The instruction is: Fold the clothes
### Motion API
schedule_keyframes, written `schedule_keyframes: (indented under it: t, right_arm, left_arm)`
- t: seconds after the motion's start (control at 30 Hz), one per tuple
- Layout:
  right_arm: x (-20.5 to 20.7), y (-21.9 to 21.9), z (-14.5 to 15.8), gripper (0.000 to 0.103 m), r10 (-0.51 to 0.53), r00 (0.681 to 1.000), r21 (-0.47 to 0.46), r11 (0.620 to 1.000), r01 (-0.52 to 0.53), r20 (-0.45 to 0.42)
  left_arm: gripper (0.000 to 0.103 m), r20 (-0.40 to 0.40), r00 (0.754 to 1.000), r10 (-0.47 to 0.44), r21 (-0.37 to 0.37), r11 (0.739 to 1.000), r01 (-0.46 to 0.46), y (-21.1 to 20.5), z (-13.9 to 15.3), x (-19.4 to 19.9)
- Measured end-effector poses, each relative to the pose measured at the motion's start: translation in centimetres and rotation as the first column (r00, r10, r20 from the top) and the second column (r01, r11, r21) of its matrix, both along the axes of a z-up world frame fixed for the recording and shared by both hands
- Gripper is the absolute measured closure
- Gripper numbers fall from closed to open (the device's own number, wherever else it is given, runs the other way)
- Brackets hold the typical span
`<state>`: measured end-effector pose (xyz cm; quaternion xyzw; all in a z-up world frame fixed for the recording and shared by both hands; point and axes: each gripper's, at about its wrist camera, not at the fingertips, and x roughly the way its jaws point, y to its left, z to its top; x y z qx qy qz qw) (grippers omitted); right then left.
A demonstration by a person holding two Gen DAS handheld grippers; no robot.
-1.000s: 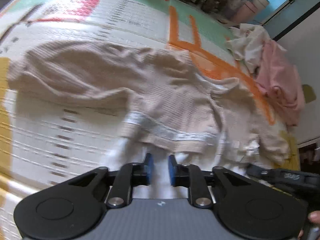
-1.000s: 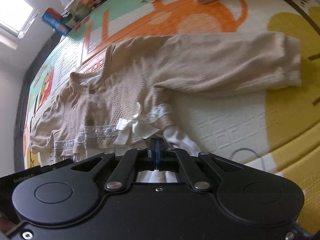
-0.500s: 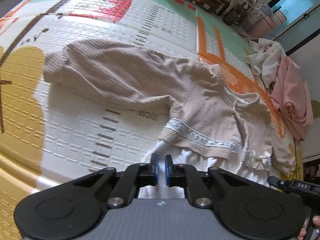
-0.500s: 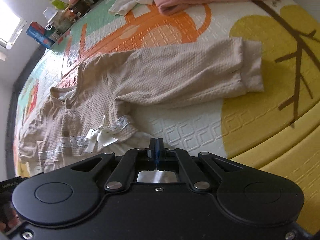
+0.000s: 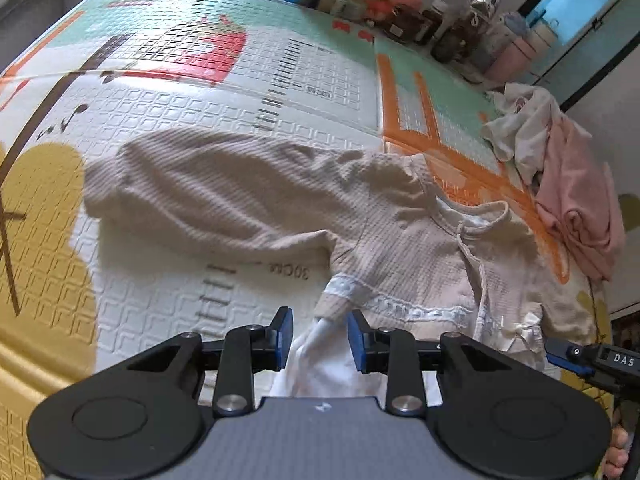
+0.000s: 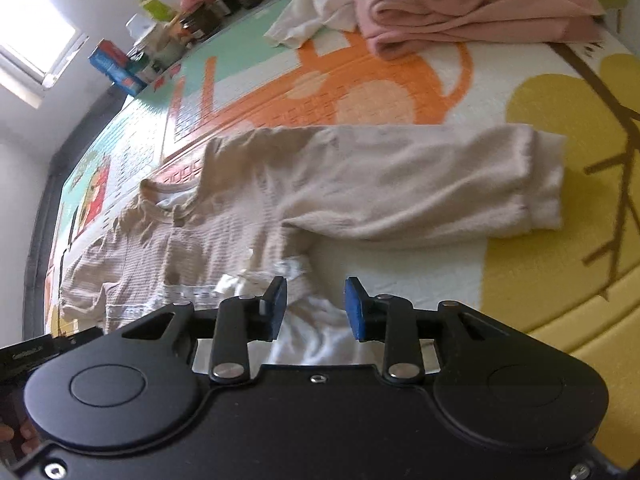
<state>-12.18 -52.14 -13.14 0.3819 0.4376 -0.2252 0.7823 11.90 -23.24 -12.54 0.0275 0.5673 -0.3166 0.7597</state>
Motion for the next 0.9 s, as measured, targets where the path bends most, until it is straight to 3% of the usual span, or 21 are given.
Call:
schedule_keyframes:
  t: [0.23, 0.3, 0.57, 0.9]
  right_arm:
    - [1.8, 1.0, -1.0, 0.075, 0.036, 0.998, -0.013, 0.999, -0.037, -0.042]
    - [1.9, 1.3, -1.3, 0.08, 0.042, 0.998, -0.02, 0.999, -0.043, -0.05]
    - [1.8, 1.5, -1.0, 0.095, 0.028, 0.997, -0.05, 0.998, -0.031, -0.07]
    - [0.8, 0.1, -1.0, 0.103, -0.051, 0.993, -0.085, 0.995, 0.042, -0.108]
  left_arm:
    - [0.07, -0.023, 1.0, -0.01, 0.039, 0.999, 0.011, -1.4, -1.5, 0.0]
    - [0.07, -0.024, 1.0, -0.007, 0.038, 0.999, 0.008, -1.4, -1.7, 0.0]
    - [0.088, -0.018, 1.0, -0.008, 0.033, 0.999, 0.009, -1.3, -1.4, -0.1]
    - [0.091, -0.015, 1.0, 0.016, 0.068, 0.998, -0.015, -1.1, -1.2, 0.7]
